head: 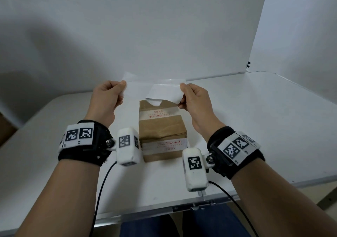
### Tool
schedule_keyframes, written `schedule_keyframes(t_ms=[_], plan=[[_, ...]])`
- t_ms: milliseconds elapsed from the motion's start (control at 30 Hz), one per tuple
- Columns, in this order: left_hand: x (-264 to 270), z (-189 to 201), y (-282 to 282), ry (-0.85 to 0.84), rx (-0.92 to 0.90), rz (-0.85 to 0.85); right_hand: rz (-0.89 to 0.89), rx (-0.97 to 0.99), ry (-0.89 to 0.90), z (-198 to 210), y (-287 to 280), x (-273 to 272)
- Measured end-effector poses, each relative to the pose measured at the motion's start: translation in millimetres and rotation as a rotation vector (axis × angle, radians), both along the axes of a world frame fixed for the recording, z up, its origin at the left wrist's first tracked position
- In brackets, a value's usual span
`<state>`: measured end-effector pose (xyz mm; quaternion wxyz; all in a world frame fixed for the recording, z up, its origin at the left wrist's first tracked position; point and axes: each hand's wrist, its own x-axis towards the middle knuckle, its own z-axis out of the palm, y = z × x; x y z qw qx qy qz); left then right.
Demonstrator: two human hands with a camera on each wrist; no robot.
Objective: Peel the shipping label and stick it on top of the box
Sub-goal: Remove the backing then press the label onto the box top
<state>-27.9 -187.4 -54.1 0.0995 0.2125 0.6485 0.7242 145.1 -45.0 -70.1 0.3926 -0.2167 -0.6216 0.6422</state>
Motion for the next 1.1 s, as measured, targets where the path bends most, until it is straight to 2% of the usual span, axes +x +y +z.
schedule_keyframes(t_ms=[200,433,567,633,667,733,800,933,1033,1100], plan=[[-22.8,-17.5,-10.4,-0.126,0.019,0.058,-0.01,-0.1,-0.03,-5.6,0.2,-5.0],[-46.6,-47.9,-17.2,-0.264,-0.007,0.159,-0.05,-0.12,-0.061,-9.6,-3.5,-13.3],[-55.9,-55.0,-16.4,-0.304,-0.035,0.201,-0.041,-0.102,-0.092,-10.7,-5.2,-15.0],[-62.5,-59.8,-24.9,-0.308,-0.055,0.275,-0.082,-0.152,-0.069,-5.6,-0.4,-9.8],[-70.4,-66.6,-33.6,-0.255,-0.127,0.342,-0.125,-0.212,-0.032,-1.2,6.1,-5.0],[-77.3,-80.0,-50.2,-0.179,-0.382,0.363,-0.209,-0.321,0.062,7.4,23.9,5.0],[-80.4,-91.5,-51.9,-0.241,-0.42,0.321,-0.234,-0.365,0.116,12.6,34.3,7.5],[-74.1,-91.7,-23.7,-0.185,-0.462,0.213,-0.176,-0.346,0.079,13.2,22.5,-4.8],[-71.7,-83.6,-23.1,0.085,-0.582,0.328,-0.167,-0.288,0.032,10.6,20.9,-5.1],[-62.0,-70.7,-24.3,0.256,-0.554,0.416,-0.162,-0.267,0.019,9.7,22.4,-4.7]])
